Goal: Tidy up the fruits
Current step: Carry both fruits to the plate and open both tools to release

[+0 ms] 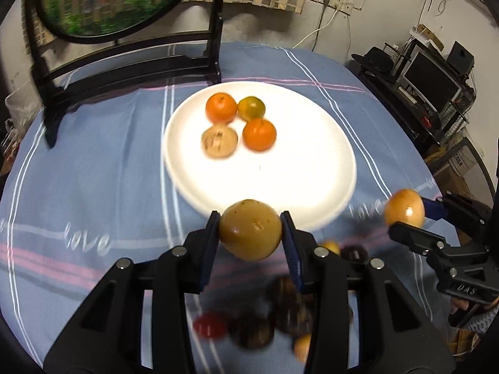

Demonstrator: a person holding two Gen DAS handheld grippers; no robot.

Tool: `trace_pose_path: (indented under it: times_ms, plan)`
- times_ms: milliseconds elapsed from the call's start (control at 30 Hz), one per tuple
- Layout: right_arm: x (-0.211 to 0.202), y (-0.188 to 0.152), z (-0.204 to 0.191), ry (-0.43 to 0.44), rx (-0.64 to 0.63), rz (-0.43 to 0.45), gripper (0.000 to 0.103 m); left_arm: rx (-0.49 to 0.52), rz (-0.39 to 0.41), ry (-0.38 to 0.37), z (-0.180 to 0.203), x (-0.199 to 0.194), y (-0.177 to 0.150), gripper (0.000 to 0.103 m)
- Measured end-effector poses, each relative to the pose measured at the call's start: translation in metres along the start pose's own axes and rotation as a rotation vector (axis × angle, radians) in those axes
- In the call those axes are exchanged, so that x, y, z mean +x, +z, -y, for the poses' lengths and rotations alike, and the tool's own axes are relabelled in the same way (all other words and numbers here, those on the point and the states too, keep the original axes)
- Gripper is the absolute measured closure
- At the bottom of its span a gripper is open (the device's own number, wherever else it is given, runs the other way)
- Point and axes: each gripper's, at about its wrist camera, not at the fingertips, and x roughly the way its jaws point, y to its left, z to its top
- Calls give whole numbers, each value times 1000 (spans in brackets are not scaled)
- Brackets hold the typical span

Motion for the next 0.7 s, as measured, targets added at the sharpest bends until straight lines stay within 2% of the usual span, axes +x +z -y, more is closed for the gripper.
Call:
trace_pose_path:
  times_ms: [133, 233, 333, 400, 433, 600, 700]
  plan:
    - [42, 29, 10, -4, -6, -5, 58, -1, -25, -2, -2, 36, 19, 63]
    - [69, 35, 15, 12, -9, -55, 58, 4, -51, 12, -4, 57, 24, 63]
    - [82, 34, 21, -23, 6, -68, 56, -9, -42, 25, -6, 62, 24, 45]
    - [75, 32, 24, -19, 30, -43, 47, -16, -27, 23, -7, 55, 24, 44]
    - [67, 31, 25, -23, 43, -19, 39, -24, -21, 24, -8, 50, 24, 43]
    - [38, 34, 21, -25, 51, 39, 39, -72, -1, 41, -18, 15, 4, 39]
    - [6, 30, 10, 44, 94, 87, 39, -86, -4, 67, -24, -13, -24, 38]
